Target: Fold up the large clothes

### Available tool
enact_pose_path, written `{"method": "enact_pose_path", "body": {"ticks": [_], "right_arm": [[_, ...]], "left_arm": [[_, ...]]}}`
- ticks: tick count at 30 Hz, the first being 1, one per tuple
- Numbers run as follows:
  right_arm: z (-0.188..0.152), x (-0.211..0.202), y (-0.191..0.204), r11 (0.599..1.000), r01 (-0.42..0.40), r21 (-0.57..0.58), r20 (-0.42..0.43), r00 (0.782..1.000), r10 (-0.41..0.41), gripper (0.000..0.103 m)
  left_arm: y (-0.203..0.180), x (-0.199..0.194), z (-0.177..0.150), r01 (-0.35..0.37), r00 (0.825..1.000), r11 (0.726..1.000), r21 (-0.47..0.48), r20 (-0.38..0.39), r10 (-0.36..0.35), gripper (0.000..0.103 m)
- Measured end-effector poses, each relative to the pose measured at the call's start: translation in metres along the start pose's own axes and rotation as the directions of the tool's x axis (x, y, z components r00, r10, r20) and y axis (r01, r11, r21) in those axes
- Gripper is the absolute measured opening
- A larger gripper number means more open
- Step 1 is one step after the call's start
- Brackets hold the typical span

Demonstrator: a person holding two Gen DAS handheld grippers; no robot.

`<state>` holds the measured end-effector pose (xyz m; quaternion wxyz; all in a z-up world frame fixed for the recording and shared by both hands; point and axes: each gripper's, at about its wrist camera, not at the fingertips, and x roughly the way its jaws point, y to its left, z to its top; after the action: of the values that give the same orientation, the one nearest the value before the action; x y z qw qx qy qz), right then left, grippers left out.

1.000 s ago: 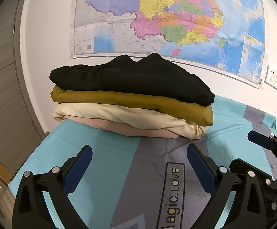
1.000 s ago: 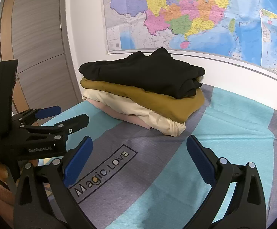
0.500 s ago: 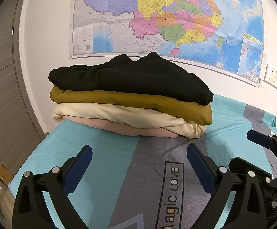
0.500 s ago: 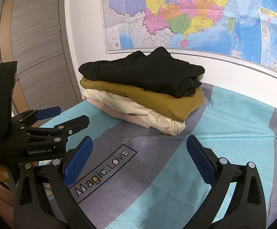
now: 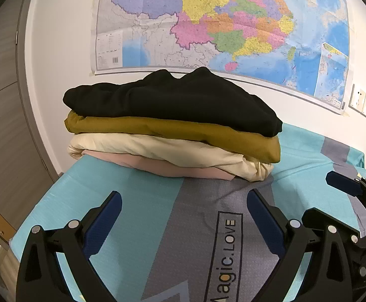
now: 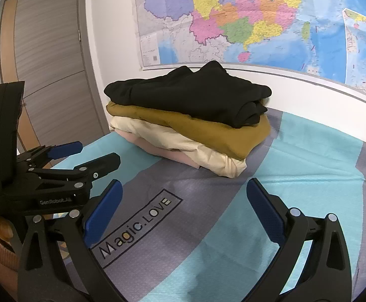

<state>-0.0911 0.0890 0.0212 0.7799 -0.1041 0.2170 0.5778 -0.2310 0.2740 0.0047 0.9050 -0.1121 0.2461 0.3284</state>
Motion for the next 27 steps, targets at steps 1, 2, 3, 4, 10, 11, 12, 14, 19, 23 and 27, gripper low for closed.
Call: {"method": "enact_pose_path", "body": {"ticks": [1, 2, 3, 4, 10, 11, 12, 14, 19, 23, 27], "right_arm": [[0.0, 0.0, 0.001, 1.0, 0.002, 0.001, 0.0, 1.0, -0.002, 0.097], [-0.001, 0.0, 0.001, 1.0, 0.003, 0.002, 0.001, 1.0, -0.003, 0.097], [-0.001, 0.0, 0.001, 1.0, 0.002, 0.003, 0.001, 1.0, -0.002, 0.097], [-0.001, 0.0, 0.001, 1.0, 0.003, 0.005, 0.001, 1.0, -0.003, 0.097], [-0.002, 0.0, 0.0, 1.0, 0.006, 0.009, 0.002, 1.0, -0.006, 0.097], [-0.002, -0.001, 0.0, 1.0, 0.007, 0.009, 0.004, 1.0, -0.007, 0.097], [-0.003, -0.002, 0.0, 1.0, 0.011, 0.01, 0.008, 1.0, -0.011, 0.097], [-0.004, -0.004, -0.002, 1.0, 0.01, 0.017, 0.01, 1.0, -0.01, 0.097], [-0.008, -0.008, -0.005, 0.999, 0.01, 0.031, 0.01, 1.0, -0.01, 0.097], [-0.009, -0.01, -0.006, 0.999, 0.012, 0.036, 0.015, 1.0, -0.012, 0.097], [-0.01, -0.012, -0.009, 0.999, 0.014, 0.049, 0.02, 1.0, -0.015, 0.097]], "left_arm": [[0.0, 0.0, 0.0, 0.002, 1.0, 1.0, 0.0, -0.002, -0.002, 0.096], [0.0, 0.0, 0.0, 0.001, 1.0, 1.0, 0.001, -0.002, -0.001, 0.096], [0.0, 0.0, 0.0, 0.001, 1.0, 1.0, 0.001, -0.001, -0.001, 0.096], [0.0, 0.001, 0.0, 0.004, 1.0, 1.0, 0.001, -0.003, -0.004, 0.096], [-0.002, 0.002, -0.001, 0.009, 1.0, 1.0, 0.004, -0.007, -0.009, 0.096], [-0.003, 0.002, -0.001, 0.01, 1.0, 1.0, 0.007, -0.006, -0.01, 0.096], [-0.003, 0.002, -0.001, 0.011, 1.0, 1.0, 0.009, -0.006, -0.011, 0.096], [-0.005, 0.002, -0.001, 0.018, 1.0, 1.0, 0.009, -0.01, -0.018, 0.096], [-0.01, 0.002, -0.003, 0.036, 0.999, 0.999, 0.006, -0.016, -0.036, 0.096], [-0.013, 0.001, -0.004, 0.025, 1.0, 1.0, 0.009, 0.0, -0.025, 0.095], [-0.014, 0.001, -0.005, 0.031, 0.999, 1.0, 0.005, -0.01, -0.031, 0.095]]}}
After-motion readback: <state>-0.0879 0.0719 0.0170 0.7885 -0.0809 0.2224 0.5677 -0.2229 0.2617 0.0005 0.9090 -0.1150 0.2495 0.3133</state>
